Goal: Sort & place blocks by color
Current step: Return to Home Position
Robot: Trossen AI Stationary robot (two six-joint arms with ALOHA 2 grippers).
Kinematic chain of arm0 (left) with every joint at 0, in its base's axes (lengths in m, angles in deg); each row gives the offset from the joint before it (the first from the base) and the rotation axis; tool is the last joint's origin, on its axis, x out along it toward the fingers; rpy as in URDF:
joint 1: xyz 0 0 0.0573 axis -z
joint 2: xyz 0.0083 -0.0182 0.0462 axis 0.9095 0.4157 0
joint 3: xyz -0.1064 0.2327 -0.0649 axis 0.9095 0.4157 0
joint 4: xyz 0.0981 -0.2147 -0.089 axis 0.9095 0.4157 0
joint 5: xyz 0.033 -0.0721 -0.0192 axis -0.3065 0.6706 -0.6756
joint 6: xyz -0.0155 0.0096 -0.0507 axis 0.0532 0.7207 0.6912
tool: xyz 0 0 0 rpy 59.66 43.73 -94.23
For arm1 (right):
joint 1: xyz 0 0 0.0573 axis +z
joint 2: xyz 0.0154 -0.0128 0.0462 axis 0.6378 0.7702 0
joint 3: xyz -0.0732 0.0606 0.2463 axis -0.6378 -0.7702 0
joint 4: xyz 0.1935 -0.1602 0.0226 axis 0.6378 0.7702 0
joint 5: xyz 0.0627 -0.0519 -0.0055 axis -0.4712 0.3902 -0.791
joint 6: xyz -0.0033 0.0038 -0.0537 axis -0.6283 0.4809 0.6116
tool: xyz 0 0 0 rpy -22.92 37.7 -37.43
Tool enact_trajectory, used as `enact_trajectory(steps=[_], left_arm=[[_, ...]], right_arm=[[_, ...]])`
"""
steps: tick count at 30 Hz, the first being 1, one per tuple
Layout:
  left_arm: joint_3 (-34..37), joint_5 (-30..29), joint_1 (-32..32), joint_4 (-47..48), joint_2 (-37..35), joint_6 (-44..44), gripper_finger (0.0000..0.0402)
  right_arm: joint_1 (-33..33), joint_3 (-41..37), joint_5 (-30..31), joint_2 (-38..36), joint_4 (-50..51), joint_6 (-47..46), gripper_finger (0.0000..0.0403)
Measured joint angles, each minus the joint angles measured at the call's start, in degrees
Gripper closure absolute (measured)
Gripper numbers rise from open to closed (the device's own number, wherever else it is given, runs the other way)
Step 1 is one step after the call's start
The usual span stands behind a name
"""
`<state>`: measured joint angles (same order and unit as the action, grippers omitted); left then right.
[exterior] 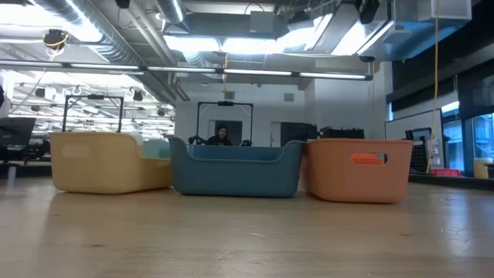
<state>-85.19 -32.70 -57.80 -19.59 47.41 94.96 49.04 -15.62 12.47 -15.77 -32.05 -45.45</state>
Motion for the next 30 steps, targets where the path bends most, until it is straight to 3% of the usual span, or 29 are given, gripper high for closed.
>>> enact_trajectory(steps=[16,30], left_arm=[[0.00,0.05,0.00,7.64,-8.81,-1.20,0.0402],[1.01,0.47,-0.02,11.83,-16.06,-3.04,0.0401]], right_arm=[[-2.82,0.00,-0.50,0.00,-1.20,-1.07,0.0402],[-8.43,0.00,-4.54,0.00,-3.34,-1.05,0.0402]])
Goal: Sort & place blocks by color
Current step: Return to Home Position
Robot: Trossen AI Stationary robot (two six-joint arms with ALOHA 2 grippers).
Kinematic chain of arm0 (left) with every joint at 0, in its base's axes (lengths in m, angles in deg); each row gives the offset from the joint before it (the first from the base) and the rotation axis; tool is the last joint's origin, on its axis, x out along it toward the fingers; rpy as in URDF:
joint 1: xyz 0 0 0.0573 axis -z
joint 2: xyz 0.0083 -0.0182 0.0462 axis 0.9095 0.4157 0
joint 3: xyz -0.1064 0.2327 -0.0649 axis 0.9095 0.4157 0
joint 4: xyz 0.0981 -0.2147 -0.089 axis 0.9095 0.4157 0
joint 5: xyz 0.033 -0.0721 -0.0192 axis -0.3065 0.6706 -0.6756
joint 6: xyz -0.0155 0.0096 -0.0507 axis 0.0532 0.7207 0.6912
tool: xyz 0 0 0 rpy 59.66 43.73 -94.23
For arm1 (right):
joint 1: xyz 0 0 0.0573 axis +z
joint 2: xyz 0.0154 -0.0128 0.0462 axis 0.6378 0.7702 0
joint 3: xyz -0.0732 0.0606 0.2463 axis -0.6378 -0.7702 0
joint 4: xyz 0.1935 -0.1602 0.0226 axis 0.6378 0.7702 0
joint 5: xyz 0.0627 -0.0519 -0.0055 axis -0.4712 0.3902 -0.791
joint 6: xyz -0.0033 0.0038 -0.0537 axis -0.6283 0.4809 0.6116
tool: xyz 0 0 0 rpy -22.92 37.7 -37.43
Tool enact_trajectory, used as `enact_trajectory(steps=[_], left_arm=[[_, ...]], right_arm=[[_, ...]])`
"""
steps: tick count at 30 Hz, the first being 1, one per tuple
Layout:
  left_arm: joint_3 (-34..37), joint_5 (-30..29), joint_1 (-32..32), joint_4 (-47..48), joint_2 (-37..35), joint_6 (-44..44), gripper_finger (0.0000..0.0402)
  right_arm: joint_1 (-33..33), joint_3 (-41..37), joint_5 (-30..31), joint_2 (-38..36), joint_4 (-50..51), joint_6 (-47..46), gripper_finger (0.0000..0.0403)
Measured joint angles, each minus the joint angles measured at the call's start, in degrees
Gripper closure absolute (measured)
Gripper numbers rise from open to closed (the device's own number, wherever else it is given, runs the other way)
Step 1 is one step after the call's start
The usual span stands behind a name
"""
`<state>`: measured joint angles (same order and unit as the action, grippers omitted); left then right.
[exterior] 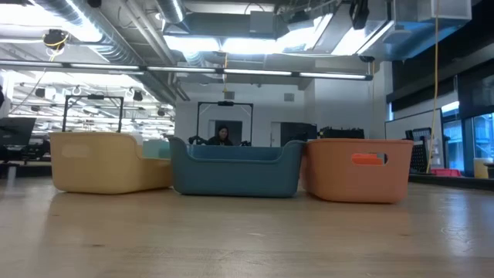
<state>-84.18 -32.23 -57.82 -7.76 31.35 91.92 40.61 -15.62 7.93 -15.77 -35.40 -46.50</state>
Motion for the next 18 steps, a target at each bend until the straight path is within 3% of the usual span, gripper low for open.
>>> enact_trajectory(steps=[14,18], left_arm=[[15.31,-0.47,0.00,-4.07,-17.06,3.79,0.0401],[18.96,1.74,0.00,-8.63,-16.86,4.74,0.0401]], right_arm=[[-3.82,0.00,-1.83,0.00,-0.35,-3.77,0.0402],[-4.03,0.00,-1.82,0.02,-0.50,-4.53,0.0402]])
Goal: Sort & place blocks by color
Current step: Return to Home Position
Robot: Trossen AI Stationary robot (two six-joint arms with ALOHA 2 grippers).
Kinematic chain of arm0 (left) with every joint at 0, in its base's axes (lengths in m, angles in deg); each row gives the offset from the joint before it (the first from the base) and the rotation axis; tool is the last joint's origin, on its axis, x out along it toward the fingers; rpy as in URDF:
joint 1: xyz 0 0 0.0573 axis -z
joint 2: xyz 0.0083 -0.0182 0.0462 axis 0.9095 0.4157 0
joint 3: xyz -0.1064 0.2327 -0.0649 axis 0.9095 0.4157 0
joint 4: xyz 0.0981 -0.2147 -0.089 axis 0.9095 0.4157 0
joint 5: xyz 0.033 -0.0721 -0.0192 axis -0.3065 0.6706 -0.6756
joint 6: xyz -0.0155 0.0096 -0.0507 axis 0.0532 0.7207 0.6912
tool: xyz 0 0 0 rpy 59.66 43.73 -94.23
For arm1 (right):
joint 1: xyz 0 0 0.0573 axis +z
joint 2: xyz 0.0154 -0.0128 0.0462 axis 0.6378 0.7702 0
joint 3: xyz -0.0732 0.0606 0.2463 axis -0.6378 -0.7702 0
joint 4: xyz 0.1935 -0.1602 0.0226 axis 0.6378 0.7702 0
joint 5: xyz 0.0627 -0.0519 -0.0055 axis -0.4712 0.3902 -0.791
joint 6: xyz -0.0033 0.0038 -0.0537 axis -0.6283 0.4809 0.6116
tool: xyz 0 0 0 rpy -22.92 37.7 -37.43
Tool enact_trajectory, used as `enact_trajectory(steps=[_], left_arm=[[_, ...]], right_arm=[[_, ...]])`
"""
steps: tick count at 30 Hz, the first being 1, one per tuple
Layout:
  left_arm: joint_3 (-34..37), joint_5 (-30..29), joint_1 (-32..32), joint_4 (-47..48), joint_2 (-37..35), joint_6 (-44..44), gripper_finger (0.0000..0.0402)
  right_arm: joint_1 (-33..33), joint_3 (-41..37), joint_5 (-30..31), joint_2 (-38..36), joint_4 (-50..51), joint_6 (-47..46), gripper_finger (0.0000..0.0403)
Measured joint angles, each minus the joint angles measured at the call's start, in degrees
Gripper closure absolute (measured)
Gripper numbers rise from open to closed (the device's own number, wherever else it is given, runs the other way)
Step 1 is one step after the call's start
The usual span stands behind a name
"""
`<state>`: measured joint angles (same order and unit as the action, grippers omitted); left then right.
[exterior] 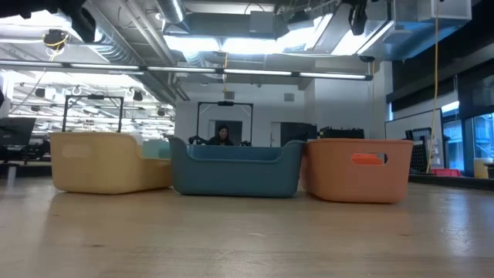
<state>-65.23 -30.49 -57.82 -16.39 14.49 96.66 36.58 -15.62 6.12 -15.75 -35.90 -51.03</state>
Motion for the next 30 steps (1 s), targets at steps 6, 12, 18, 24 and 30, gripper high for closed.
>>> enact_trajectory(steps=[6,12,18,24,30], left_arm=[[6.39,2.56,0.02,-7.19,-0.04,3.05,0.0401],[14.53,2.77,0.00,-16.73,-0.07,4.86,0.0401],[16.14,3.78,-1.59,-16.22,-0.09,6.00,0.0401],[16.14,7.92,-3.88,-11.41,-0.11,4.41,0.0401],[16.14,9.91,-5.60,-1.21,-0.09,4.82,0.0401]], right_arm=[[0.04,0.00,-0.13,0.00,-0.02,0.07,0.0402],[0.04,0.00,-2.32,0.00,0.13,-0.02,0.0402],[0.04,0.00,-2.78,0.00,0.15,-1.37,0.0402],[0.04,0.00,-2.78,0.00,0.23,-1.55,0.0402],[0.04,0.00,-3.03,0.00,0.74,-1.48,0.0402]])
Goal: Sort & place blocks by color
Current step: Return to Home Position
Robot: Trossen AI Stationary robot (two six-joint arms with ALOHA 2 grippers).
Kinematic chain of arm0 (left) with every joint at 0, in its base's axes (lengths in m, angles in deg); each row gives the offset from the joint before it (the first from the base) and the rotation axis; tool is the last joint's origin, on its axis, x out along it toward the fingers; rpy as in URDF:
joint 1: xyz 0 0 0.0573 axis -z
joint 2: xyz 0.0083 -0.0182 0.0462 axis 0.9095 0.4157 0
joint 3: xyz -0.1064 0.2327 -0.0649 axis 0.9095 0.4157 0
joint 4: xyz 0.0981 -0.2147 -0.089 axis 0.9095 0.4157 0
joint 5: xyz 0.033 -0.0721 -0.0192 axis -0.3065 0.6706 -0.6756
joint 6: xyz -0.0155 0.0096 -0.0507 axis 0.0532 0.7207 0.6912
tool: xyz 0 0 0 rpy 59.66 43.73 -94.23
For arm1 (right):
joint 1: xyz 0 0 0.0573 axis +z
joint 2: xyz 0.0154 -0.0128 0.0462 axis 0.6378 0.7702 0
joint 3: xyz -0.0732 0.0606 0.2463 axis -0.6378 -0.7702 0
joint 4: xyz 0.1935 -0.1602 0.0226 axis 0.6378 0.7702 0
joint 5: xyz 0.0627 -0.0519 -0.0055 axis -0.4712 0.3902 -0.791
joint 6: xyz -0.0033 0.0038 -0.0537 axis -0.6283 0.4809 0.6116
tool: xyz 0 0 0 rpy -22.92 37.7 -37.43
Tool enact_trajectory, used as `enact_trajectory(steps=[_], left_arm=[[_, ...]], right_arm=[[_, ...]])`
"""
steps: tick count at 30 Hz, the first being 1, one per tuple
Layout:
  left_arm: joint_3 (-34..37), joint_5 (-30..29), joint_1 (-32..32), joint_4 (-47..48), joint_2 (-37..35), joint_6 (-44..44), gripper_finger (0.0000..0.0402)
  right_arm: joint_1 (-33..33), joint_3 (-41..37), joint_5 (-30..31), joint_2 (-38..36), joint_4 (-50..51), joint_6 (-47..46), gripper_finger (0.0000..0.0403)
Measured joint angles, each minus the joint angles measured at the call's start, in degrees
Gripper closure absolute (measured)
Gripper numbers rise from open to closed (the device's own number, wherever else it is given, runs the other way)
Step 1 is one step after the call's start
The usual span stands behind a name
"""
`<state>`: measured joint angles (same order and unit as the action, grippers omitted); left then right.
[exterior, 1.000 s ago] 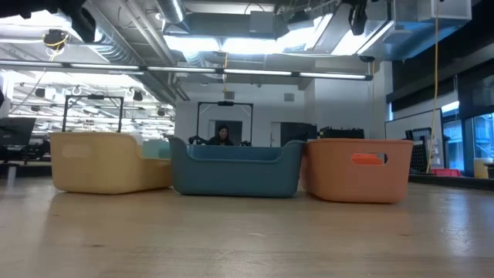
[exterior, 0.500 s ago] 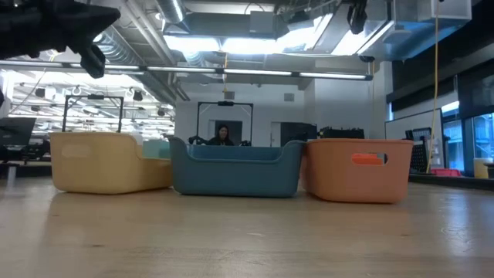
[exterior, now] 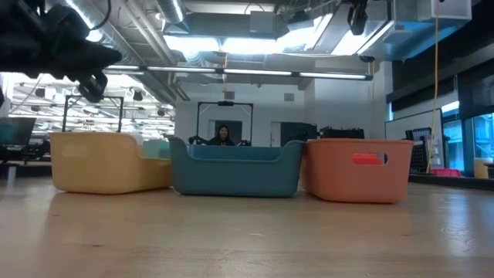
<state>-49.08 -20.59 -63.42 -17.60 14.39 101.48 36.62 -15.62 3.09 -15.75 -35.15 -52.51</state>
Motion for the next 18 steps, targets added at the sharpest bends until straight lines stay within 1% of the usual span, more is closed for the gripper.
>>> enact_trajectory(steps=[2,6,13,18], left_arm=[[0.00,1.02,-0.54,1.10,-0.02,0.28,0.0401],[0.00,5.60,-1.73,2.30,-0.02,0.02,0.0401],[-0.04,4.99,-3.14,2.81,0.04,-2.47,0.0401],[-0.04,3.79,-3.14,2.97,0.05,-2.17,0.0402]], right_arm=[[0.00,0.00,-0.17,0.00,-0.03,0.03,0.0402],[0.00,0.00,-1.44,0.00,-0.03,0.06,0.0402],[0.00,0.00,-1.48,-0.15,-0.05,-0.11,0.0402],[0.00,0.00,-1.50,-0.54,0.68,0.27,0.0402]])
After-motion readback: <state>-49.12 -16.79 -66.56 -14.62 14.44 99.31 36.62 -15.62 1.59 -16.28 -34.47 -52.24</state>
